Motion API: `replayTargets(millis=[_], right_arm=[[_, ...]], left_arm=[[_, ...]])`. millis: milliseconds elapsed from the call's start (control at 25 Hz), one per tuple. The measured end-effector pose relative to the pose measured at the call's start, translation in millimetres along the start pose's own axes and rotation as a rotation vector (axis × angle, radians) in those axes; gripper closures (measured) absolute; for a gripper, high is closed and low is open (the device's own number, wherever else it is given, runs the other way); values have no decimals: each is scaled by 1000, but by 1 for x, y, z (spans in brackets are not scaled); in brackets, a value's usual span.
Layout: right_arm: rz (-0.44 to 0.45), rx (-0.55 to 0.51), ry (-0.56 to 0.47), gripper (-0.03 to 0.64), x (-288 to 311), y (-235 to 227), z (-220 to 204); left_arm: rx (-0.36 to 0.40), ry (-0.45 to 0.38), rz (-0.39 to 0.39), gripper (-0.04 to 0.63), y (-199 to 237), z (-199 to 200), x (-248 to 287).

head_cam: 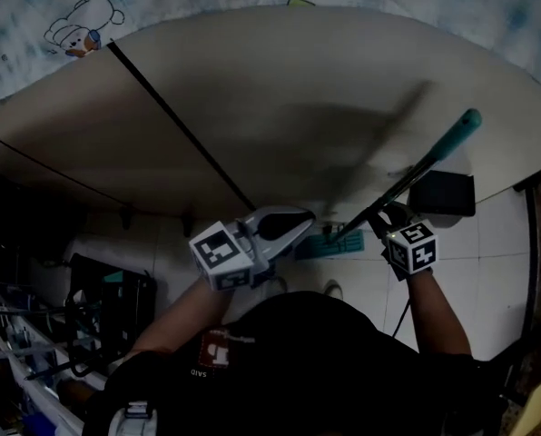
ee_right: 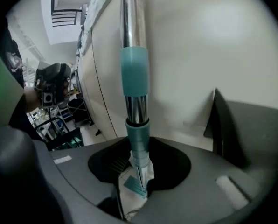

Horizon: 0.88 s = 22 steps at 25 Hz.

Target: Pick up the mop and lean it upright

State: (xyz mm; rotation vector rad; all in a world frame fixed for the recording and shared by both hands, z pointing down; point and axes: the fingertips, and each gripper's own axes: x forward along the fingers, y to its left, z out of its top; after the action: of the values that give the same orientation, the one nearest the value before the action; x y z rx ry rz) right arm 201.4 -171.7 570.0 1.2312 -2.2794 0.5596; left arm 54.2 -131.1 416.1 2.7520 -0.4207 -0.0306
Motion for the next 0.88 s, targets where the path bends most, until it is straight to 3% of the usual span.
replayTargets(millis=[520,880], right_arm=[[48,-100,-158,477,-123,51,166],[46,-124,-261,477,-174,57,237]], left_arm=[[227,-182,-26,598,-32,135,-40],[279,-238,48,597,-24,187,-63]])
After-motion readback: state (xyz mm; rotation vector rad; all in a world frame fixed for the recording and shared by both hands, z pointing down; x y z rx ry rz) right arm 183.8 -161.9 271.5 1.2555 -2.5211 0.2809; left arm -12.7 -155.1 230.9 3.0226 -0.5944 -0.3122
